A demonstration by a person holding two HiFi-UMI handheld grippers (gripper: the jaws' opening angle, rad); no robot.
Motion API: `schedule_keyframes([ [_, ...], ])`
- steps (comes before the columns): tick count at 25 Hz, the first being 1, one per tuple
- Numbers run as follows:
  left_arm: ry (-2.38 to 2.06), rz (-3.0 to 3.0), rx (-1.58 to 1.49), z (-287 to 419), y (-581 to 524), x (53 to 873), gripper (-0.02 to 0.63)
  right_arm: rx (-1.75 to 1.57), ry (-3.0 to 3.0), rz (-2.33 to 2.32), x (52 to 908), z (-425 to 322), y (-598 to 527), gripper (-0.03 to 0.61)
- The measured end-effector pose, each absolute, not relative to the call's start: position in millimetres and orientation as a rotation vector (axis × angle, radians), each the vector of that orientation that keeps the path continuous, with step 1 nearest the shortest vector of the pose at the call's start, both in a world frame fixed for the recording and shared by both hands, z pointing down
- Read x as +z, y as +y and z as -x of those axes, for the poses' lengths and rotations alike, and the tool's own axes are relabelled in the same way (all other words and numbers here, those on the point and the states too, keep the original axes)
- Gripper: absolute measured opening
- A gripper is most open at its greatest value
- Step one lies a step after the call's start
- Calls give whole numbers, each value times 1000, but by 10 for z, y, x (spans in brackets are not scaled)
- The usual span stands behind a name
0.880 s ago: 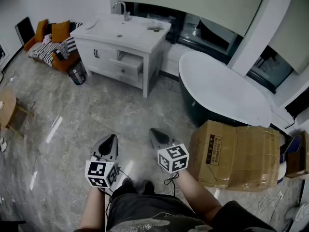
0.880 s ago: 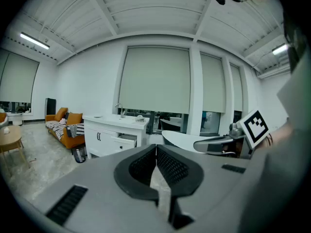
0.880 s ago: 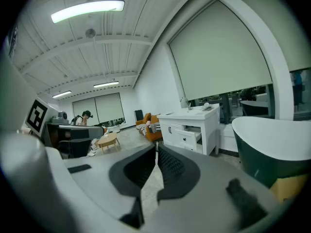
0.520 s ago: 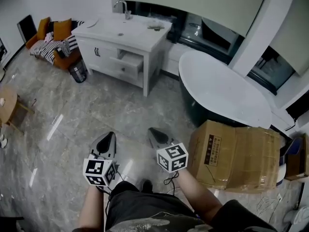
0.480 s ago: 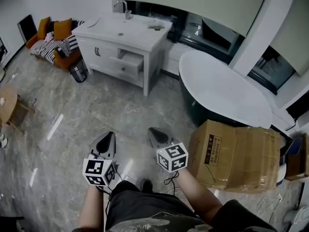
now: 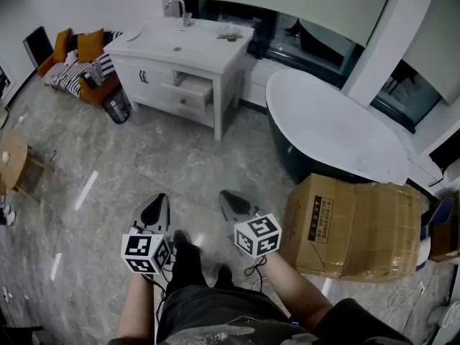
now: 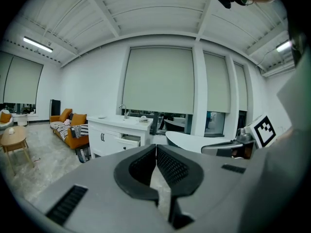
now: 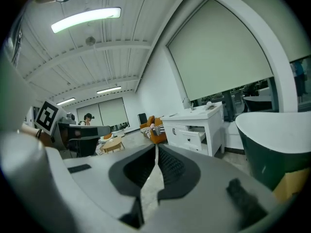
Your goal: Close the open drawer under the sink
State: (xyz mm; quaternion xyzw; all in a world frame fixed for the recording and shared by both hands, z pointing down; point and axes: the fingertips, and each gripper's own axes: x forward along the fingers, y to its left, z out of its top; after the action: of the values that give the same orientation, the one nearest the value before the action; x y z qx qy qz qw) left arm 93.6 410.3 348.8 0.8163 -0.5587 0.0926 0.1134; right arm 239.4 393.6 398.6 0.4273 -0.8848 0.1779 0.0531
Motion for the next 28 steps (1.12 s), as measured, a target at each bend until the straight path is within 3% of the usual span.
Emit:
schedule_keyframes([
  [12,-1596,-2363,224,-310,3349,3771,15,559,-2549,-1396,4255,-2029,3207,35],
  [28,-1507,-2361,211,1310,1313,3895,15,701,-2343,-1649,4535,-788,1319,35],
])
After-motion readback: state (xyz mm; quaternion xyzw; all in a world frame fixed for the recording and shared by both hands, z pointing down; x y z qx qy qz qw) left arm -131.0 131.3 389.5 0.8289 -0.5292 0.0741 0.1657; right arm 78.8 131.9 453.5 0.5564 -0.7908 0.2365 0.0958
